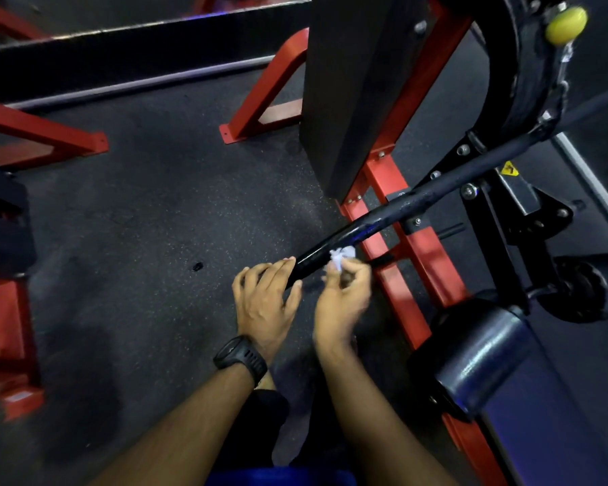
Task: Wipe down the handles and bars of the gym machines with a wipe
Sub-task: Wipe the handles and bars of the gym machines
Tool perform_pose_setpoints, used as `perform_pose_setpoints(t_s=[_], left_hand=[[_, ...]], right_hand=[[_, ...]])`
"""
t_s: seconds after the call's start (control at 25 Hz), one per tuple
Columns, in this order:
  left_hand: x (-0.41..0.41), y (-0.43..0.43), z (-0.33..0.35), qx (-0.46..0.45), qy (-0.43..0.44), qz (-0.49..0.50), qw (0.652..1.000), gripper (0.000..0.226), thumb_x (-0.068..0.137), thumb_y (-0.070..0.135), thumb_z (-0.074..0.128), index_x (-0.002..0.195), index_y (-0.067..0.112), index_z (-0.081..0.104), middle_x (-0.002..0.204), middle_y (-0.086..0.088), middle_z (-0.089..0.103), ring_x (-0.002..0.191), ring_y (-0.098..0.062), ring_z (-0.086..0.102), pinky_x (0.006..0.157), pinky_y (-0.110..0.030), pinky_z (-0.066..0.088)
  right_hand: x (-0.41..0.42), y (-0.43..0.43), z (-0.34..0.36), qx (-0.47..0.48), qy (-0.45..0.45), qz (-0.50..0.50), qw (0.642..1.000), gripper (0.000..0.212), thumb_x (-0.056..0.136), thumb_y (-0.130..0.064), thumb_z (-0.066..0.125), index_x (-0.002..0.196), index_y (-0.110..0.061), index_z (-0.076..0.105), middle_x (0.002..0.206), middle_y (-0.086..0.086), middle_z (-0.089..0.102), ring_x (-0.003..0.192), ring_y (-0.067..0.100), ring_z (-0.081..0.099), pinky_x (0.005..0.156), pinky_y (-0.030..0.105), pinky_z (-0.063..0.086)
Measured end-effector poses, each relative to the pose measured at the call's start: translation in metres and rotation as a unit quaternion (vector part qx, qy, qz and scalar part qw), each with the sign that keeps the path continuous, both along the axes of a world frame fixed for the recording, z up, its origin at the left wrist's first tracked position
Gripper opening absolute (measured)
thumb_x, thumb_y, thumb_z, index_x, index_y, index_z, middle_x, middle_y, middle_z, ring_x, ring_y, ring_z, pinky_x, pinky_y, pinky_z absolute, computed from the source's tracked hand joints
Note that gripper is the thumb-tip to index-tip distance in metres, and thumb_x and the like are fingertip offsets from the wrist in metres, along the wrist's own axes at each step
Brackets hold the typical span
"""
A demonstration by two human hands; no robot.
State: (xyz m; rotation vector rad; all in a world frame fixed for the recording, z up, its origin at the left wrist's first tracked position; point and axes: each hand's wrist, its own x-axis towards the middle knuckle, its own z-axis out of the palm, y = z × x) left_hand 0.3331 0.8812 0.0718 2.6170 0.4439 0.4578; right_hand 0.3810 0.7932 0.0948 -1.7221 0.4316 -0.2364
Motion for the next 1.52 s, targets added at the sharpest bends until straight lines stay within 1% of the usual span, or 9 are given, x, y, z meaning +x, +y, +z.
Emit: perform_pose_setpoints(t_s=[0.2, 0.44, 0.68, 0.84, 1.04, 1.2, 1.36, 1.48, 1.52], left_hand=[[-0.003, 0.000, 0.003, -0.001, -0.007, -0.023, 1.000, 0.041, 0.092, 0.039, 0.049, 0.124, 0.019, 0.064, 0.112, 0.007, 0.068, 0.104, -0.016, 0.051, 0.101, -0.046, 0.038], [-0.001, -0.003, 0.010, 0.004, -0.019, -0.015, 1.000, 0.041, 0.092, 0.037, 0.051, 0.126, 0.018, 0.063, 0.114, 0.005, 0.067, 0.106, -0.018, 0.053, 0.102, -0.047, 0.037], [0.010, -0.003, 0.021, 0.002, -0.015, 0.009, 1.000, 0.043, 0.093, 0.039, 0.049, 0.128, 0.018, 0.062, 0.120, 0.006, 0.066, 0.109, -0.017, 0.050, 0.102, -0.048, 0.037], [0.011, -0.004, 0.022, -0.004, -0.017, 0.008, 1.000, 0.044, 0.093, 0.039, 0.049, 0.130, 0.016, 0.060, 0.123, 0.004, 0.065, 0.112, -0.017, 0.048, 0.099, -0.047, 0.041], [0.024, -0.001, 0.019, -0.012, -0.019, 0.015, 1.000, 0.045, 0.094, 0.036, 0.049, 0.133, 0.014, 0.057, 0.126, 0.001, 0.064, 0.114, -0.020, 0.048, 0.101, -0.046, 0.040], [0.034, -0.002, 0.018, -0.012, -0.023, 0.035, 0.999, 0.044, 0.093, 0.035, 0.051, 0.132, 0.014, 0.058, 0.125, 0.001, 0.064, 0.113, -0.022, 0.051, 0.100, -0.050, 0.041], [0.039, -0.007, 0.019, 0.002, -0.019, 0.029, 0.999, 0.042, 0.092, 0.035, 0.049, 0.128, 0.016, 0.061, 0.120, 0.003, 0.066, 0.112, -0.023, 0.054, 0.100, -0.052, 0.040], [0.036, -0.014, 0.015, -0.003, -0.015, 0.032, 0.999, 0.041, 0.092, 0.035, 0.049, 0.127, 0.017, 0.063, 0.118, 0.004, 0.067, 0.114, -0.021, 0.055, 0.103, -0.050, 0.037], [0.036, -0.017, 0.015, -0.006, -0.017, 0.034, 0.999, 0.041, 0.090, 0.034, 0.050, 0.126, 0.017, 0.063, 0.117, 0.004, 0.067, 0.114, -0.021, 0.055, 0.102, -0.049, 0.038]], right_hand=[[0.014, 0.015, 0.006, 0.338, 0.104, -0.112, 0.928, 0.011, 0.099, -0.004, 0.050, 0.094, -0.012, 0.054, 0.104, 0.014, 0.064, 0.096, 0.021, 0.063, 0.091, 0.036, 0.051], [0.018, 0.006, 0.021, 0.381, 0.090, -0.106, 0.914, 0.013, 0.098, -0.001, 0.049, 0.091, -0.009, 0.054, 0.078, 0.002, 0.064, 0.073, 0.006, 0.061, 0.080, 0.024, 0.051], [0.042, -0.008, 0.020, 0.365, 0.061, -0.038, 0.928, 0.015, 0.098, -0.003, 0.050, 0.087, -0.013, 0.052, 0.084, 0.005, 0.056, 0.074, 0.010, 0.056, 0.079, 0.025, 0.050], [0.038, -0.014, 0.020, -0.001, -0.026, 0.052, 0.998, 0.019, 0.090, -0.003, 0.061, 0.090, -0.022, 0.057, 0.098, 0.002, 0.058, 0.091, 0.010, 0.057, 0.088, 0.029, 0.047], [0.073, -0.053, 0.031, -0.385, -0.267, 0.286, 0.836, 0.023, 0.088, 0.002, 0.061, 0.108, -0.005, 0.070, 0.106, 0.011, 0.062, 0.101, 0.022, 0.047, 0.094, 0.026, 0.042], [0.101, -0.041, 0.054, -0.438, -0.194, 0.304, 0.823, 0.019, 0.085, -0.005, 0.062, 0.102, -0.009, 0.070, 0.104, 0.008, 0.063, 0.101, 0.026, 0.051, 0.091, 0.028, 0.042], [0.112, -0.039, 0.063, -0.568, -0.241, 0.492, 0.614, 0.021, 0.077, -0.019, 0.070, 0.097, -0.016, 0.065, 0.098, 0.003, 0.065, 0.096, 0.027, 0.060, 0.088, 0.039, 0.043], [0.137, -0.049, 0.075, -0.580, -0.122, 0.374, 0.713, 0.018, 0.074, -0.005, 0.065, 0.085, -0.019, 0.064, 0.084, 0.004, 0.064, 0.078, 0.030, 0.063, 0.074, 0.039, 0.045], [0.131, -0.045, 0.075, -0.572, -0.109, 0.410, 0.702, 0.019, 0.072, -0.002, 0.065, 0.084, -0.016, 0.064, 0.083, 0.006, 0.063, 0.076, 0.031, 0.063, 0.070, 0.039, 0.049]])
